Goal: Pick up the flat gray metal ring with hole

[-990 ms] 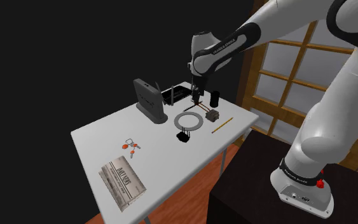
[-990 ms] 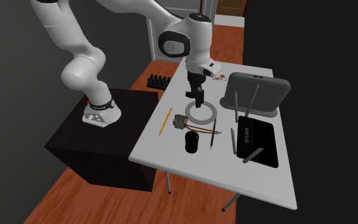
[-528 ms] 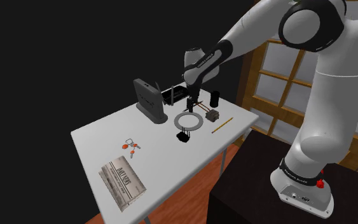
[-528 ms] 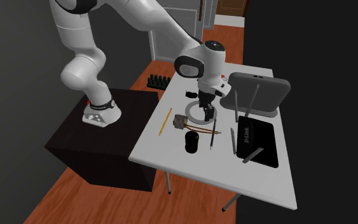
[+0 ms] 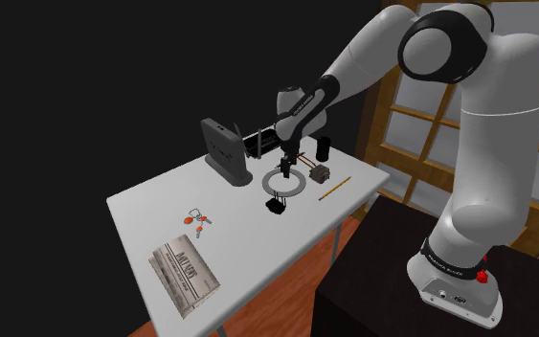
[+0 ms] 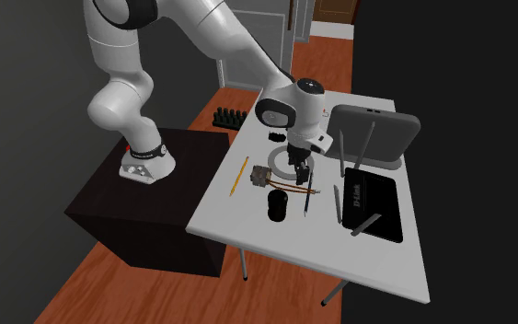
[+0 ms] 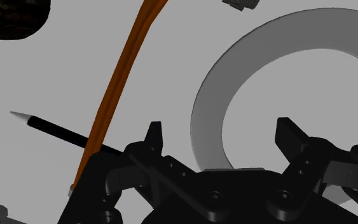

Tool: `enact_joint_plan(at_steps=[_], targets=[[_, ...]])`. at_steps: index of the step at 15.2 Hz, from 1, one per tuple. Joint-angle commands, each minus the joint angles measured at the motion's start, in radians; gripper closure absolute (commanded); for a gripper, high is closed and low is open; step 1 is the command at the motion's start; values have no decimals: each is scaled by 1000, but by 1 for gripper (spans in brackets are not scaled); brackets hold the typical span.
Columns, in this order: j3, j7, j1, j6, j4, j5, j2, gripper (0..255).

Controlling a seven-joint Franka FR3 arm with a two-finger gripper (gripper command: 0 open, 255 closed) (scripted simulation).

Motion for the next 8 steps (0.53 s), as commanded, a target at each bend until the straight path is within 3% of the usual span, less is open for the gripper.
enact_joint_plan(at_steps=[1, 2, 3, 8], targets=[[0, -2, -1, 9, 2, 2, 11, 0], [0, -2, -1, 9, 2, 2, 11, 0], [1, -2, -1, 9, 2, 2, 11, 255], [1, -1, 0, 11, -1, 2, 9, 255]])
